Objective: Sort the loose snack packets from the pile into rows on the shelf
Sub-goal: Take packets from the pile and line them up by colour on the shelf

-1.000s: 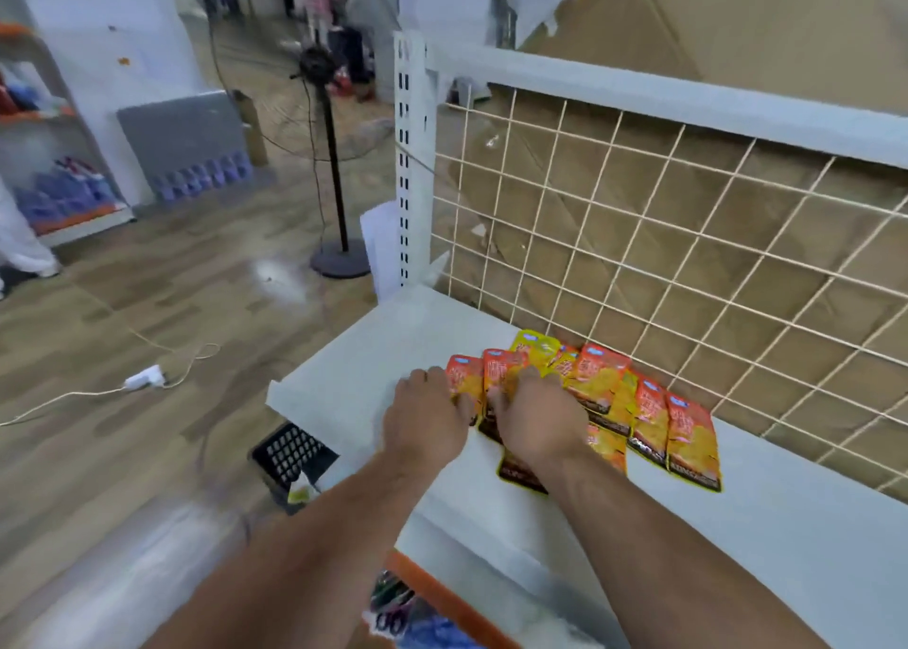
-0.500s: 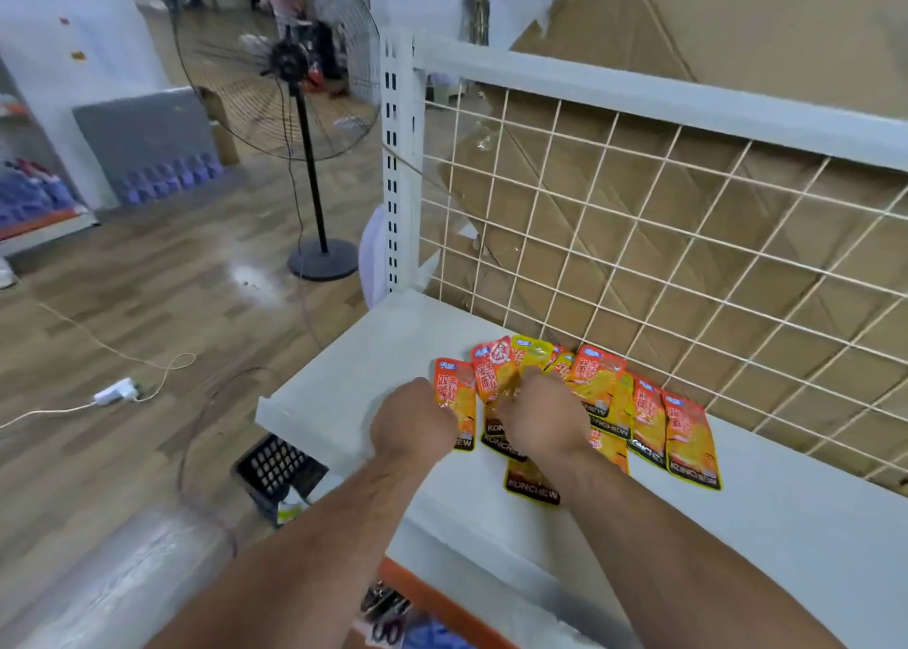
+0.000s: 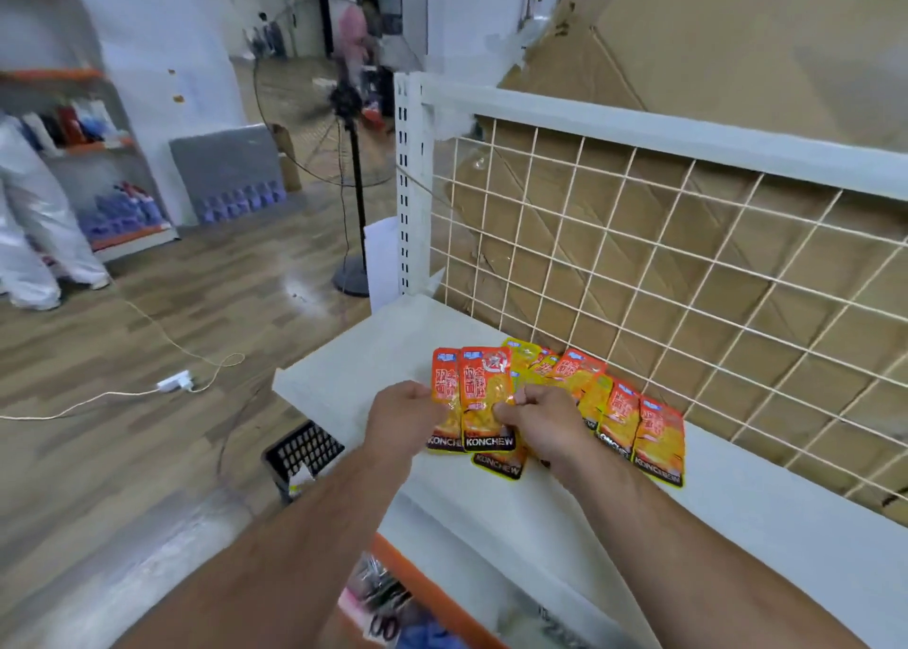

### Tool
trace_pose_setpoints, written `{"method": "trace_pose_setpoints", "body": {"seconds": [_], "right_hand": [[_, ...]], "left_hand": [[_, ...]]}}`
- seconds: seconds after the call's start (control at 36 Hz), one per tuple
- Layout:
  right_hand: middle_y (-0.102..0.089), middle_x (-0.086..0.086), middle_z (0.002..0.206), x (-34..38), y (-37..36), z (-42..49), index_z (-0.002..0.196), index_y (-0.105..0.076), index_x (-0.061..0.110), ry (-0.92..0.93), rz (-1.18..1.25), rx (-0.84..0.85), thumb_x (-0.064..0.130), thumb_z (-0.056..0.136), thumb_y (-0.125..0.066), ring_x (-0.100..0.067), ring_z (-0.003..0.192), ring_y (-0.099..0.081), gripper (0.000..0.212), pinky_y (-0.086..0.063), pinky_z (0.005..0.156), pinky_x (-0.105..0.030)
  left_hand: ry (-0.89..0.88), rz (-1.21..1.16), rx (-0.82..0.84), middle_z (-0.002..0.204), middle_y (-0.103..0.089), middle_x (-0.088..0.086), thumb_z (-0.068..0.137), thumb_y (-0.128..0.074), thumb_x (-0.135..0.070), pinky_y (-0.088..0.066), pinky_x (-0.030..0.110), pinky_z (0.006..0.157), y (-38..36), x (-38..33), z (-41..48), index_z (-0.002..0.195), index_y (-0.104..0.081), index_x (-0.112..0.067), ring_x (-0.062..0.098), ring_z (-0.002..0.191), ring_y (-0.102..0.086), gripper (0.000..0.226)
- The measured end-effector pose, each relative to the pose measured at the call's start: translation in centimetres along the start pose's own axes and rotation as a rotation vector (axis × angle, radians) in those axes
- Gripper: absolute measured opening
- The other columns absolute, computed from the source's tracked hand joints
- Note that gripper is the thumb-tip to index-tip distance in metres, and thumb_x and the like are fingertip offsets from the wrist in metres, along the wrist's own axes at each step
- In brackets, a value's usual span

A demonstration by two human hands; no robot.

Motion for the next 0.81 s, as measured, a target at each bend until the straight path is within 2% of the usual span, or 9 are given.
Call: {"method": "trace_pose_setpoints", "body": {"seconds": [0.08, 0.17, 0.22, 0.31, 0.39, 0.47, 0.53, 0.61, 0.81], "right_hand": [[-0.057, -0.009, 0.067, -1.0, 1.1, -1.3, 0.061, -0.042, 0.019, 0.038, -0.032, 0.058, 0.013, 0.086, -0.072, 0.002, 0.035, -0.047, 0.040, -0.028, 0.046, -0.024], [-0.048, -0.005, 0.060, -2.4, 2.6, -3.0, 0.058, -0.037, 0.021, 0.037, -0.011, 0.079, 0.013, 0.084, -0.073, -0.003, 0.037, -0.043, 0.045, -0.022, 0.046, -0.025], [-0.045, -0.004, 0.058, -3.5, 3.8, -4.2, 0.058, -0.038, 0.021, 0.026, 0.002, 0.094, 0.015, 0.082, -0.074, -0.008, 0.040, -0.039, 0.044, -0.022, 0.048, -0.026], [-0.050, -0.007, 0.065, -5.2, 5.7, -6.3, 0.060, -0.042, 0.021, -0.003, 0.004, 0.127, 0.017, 0.081, -0.075, -0.011, 0.045, -0.039, 0.039, -0.023, 0.050, -0.027], [-0.057, 0.001, 0.065, -6.9, 7.5, -8.3, 0.061, -0.046, 0.019, -0.026, 0.040, 0.136, 0.016, 0.083, -0.074, -0.007, 0.042, -0.040, 0.036, -0.027, 0.046, -0.023], [-0.059, -0.003, 0.065, -8.2, 9.2, -10.4, 0.067, -0.052, 0.019, -0.043, 0.047, 0.138, 0.018, 0.083, -0.074, -0.011, 0.048, -0.042, 0.027, -0.028, 0.048, -0.024], [-0.058, -0.006, 0.064, -9.0, 10.5, -12.0, 0.066, -0.052, 0.019, -0.046, 0.060, 0.106, 0.018, 0.082, -0.075, -0.014, 0.050, -0.042, 0.028, -0.028, 0.049, -0.026], [-0.056, -0.004, 0.063, -10.1, 12.5, -14.4, 0.069, -0.053, 0.018, -0.068, 0.074, 0.055, 0.018, 0.084, -0.074, -0.012, 0.049, -0.042, 0.026, -0.029, 0.047, -0.025], [-0.048, -0.005, 0.058, -13.4, 17.5, -21.6, 0.059, -0.045, 0.020, -0.113, 0.126, -0.110, 0.017, 0.086, -0.072, -0.012, 0.045, -0.034, 0.039, -0.023, 0.045, -0.024]], "left_hand": [[-0.007, -0.056, 0.001, 0.063, -0.060, 0.001, 0.076, -0.068, 0.005, -0.037, 0.017, 0.045, -0.7, 0.1, -3.0, 0.068, -0.059, -0.013, 0.014, 0.057, -0.053, 0.022], [-0.004, -0.081, -0.010, 0.060, -0.059, 0.000, 0.078, -0.067, 0.008, -0.033, 0.012, 0.037, -1.7, 0.6, -6.0, 0.069, -0.059, -0.012, 0.006, 0.047, -0.050, 0.024], [0.009, -0.083, -0.014, 0.058, -0.058, -0.001, 0.078, -0.068, 0.008, -0.033, 0.012, 0.038, -2.5, 1.1, -7.9, 0.069, -0.060, -0.013, 0.004, 0.043, -0.048, 0.025], [0.019, -0.056, -0.020, 0.061, -0.059, -0.001, 0.078, -0.070, 0.005, -0.034, 0.016, 0.041, -3.8, 2.2, -10.8, 0.072, -0.062, -0.012, 0.008, 0.049, -0.048, 0.020], [0.021, -0.049, -0.028, 0.069, -0.058, 0.004, 0.078, -0.072, 0.002, -0.034, 0.019, 0.045, -4.9, 2.9, -13.4, 0.079, -0.063, -0.009, 0.012, 0.054, -0.046, 0.014], [0.019, -0.048, -0.012, 0.063, -0.056, 0.002, 0.078, -0.072, 0.003, -0.033, 0.020, 0.045, -6.2, 3.3, -16.0, 0.070, -0.060, -0.011, 0.012, 0.050, -0.044, 0.021], [0.013, -0.038, 0.016, 0.058, -0.056, -0.001, 0.077, -0.071, 0.005, -0.032, 0.019, 0.044, -7.1, 3.4, -17.7, 0.065, -0.058, -0.014, 0.009, 0.045, -0.045, 0.026], [-0.006, -0.035, 0.077, 0.059, -0.058, 0.000, 0.078, -0.069, 0.009, -0.032, 0.013, 0.036, -8.6, 3.1, -20.1, 0.068, -0.058, -0.011, 0.001, 0.037, -0.046, 0.024], [-0.062, 0.019, 0.237, 0.066, -0.063, 0.001, 0.079, -0.068, 0.008, -0.035, 0.013, 0.037, -12.3, 3.9, -25.1, 0.074, -0.062, -0.009, 0.008, 0.050, -0.051, 0.018]]}}
Point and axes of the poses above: each hand's wrist, its own z-axis towards the middle knuckle, its own y-axis out of the back of the hand, x = y × z, the point moved 1 cm from there along z, towards the middle knuckle
